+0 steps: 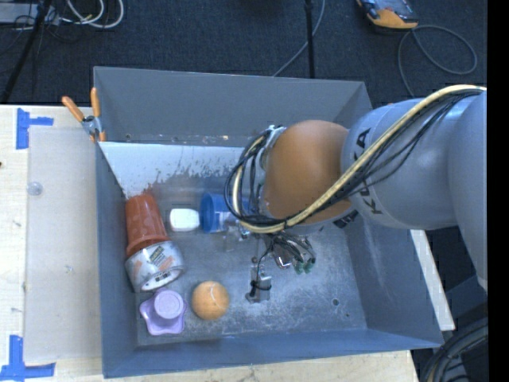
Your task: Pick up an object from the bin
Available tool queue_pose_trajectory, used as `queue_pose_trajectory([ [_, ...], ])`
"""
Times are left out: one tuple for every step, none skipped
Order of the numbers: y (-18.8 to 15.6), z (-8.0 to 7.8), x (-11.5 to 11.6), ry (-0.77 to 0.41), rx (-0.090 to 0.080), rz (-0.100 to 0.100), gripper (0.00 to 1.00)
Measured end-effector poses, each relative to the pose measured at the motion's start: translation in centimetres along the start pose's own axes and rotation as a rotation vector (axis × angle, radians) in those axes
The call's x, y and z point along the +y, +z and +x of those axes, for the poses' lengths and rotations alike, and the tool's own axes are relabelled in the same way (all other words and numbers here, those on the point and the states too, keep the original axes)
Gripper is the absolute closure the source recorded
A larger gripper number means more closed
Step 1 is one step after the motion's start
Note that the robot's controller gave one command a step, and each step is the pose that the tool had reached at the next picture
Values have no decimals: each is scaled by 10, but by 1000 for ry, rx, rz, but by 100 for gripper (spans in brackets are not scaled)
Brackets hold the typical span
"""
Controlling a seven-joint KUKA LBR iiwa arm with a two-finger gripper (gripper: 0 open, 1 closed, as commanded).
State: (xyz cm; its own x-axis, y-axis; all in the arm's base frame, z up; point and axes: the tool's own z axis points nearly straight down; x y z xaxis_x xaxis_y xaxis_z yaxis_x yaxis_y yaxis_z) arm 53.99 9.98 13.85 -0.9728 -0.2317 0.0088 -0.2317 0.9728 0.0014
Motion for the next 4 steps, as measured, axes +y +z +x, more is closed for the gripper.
queue_pose_trajectory([
  [18, 13, 23, -28, -13, 2, 0],
  [46, 22, 38, -127, -2, 0, 0],
  [70, -2, 54, -596, -11, 4, 100],
  [70, -2, 54, -595, -11, 4, 100],
])
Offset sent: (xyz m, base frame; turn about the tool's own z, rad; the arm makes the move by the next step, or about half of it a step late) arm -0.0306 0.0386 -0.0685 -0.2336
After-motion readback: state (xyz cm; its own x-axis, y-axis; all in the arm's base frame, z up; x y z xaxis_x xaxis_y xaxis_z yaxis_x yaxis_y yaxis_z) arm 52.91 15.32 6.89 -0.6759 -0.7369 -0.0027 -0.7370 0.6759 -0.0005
